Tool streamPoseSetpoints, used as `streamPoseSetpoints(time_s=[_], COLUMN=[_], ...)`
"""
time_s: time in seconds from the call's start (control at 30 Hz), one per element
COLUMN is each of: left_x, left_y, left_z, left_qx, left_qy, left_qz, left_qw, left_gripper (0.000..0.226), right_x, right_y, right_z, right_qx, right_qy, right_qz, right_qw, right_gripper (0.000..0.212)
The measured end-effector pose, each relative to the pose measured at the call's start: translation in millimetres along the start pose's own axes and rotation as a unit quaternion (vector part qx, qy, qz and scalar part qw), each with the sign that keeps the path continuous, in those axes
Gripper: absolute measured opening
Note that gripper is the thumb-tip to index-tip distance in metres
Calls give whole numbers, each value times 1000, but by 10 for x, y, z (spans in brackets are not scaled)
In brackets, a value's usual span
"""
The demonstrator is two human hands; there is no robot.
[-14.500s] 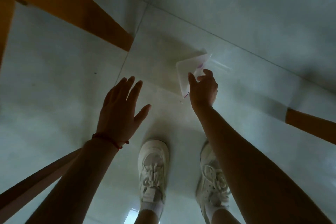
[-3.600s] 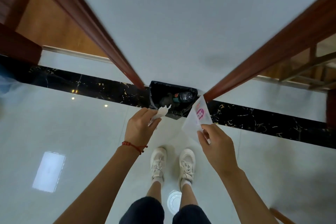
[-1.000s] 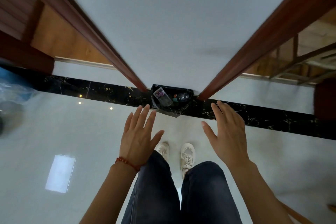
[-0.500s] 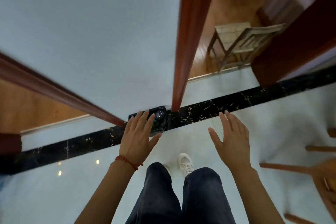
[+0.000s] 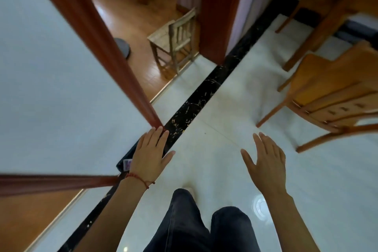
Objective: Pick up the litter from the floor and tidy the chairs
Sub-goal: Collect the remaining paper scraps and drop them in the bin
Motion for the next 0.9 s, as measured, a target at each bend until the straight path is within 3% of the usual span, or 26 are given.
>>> streamPoseSetpoints(time_s=[0.3,0.5,0.73,0.9], left_x=[21,-203,-381,-396], left_y=[-171,-167,-170,-182], left_z=[-1622,-3010,-4462,-5402], left_qx=[37,70,83,88], left_qy=[173,313,489,599], left_qz=[-31,-44,-63,-86], left_qw=[984,946,866,791], left_gripper=[76,76,75,59], right_x=[-1152,-2105,-3123,-3613], right_y=[-825,-1268,-1577,-1673], right_z=[-1246,-2033,-2752,-3064], right_qx=[19,28,29,21], right_qy=[136,242,401,499], right_qz=[-101,-171,-253,-303], right_qw=[985,955,880,812], right_gripper=[79,79,64,62])
Point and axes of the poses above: each hand's wrist, its own x-axis towards the middle knuckle, its own y-axis out of the palm, z = x × y, the point moved 4 cm from there along x, towards the middle knuckle, and after that the axes turned 12 degrees about x, right-handed, at the moved point
